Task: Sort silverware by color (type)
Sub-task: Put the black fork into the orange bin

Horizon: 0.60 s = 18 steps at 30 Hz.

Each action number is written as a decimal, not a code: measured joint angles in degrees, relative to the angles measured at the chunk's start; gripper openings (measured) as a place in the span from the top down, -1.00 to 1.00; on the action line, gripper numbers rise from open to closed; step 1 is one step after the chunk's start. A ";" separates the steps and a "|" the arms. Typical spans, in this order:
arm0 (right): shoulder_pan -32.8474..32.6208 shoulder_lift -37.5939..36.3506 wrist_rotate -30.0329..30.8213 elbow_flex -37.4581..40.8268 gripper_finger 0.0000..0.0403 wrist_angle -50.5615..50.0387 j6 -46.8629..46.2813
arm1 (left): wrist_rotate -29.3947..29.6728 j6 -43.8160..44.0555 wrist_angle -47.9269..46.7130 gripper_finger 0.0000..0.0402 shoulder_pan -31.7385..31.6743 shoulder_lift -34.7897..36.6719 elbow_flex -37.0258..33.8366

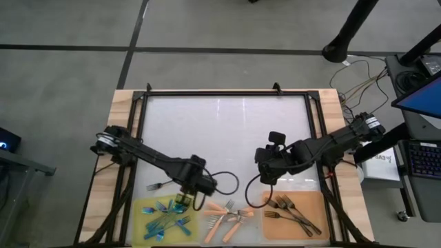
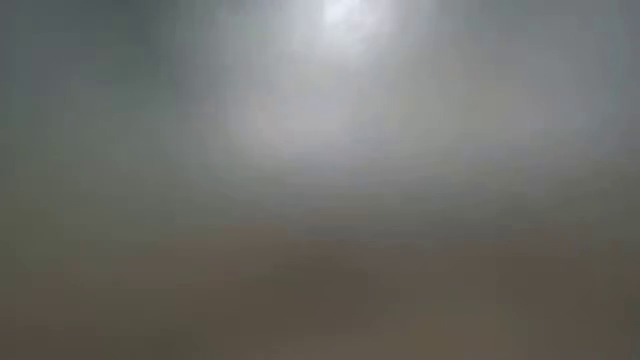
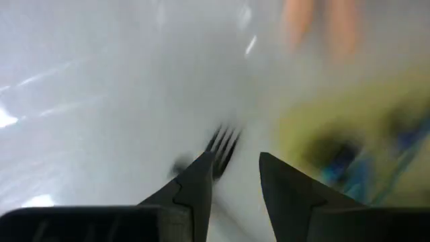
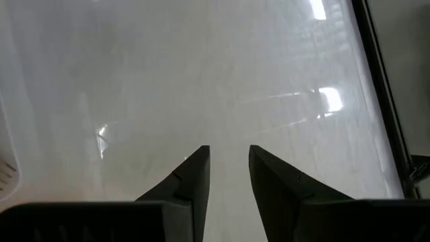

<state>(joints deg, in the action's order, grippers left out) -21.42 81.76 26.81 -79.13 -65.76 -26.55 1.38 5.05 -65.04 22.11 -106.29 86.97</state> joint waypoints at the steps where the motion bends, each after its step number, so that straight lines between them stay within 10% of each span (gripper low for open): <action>1: 0.09 0.00 0.00 0.00 0.53 -0.01 -0.07 | 1.86 -1.42 -2.99 0.48 -0.02 0.21 -0.62; 18: 5.16 0.00 2.34 0.00 0.53 0.59 -0.28 | -2.12 -2.64 19.14 0.48 -9.40 19.32 -37.43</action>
<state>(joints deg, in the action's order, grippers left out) -16.27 81.76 29.15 -79.13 -65.17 -26.83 -0.74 2.41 -45.90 12.71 -86.97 49.54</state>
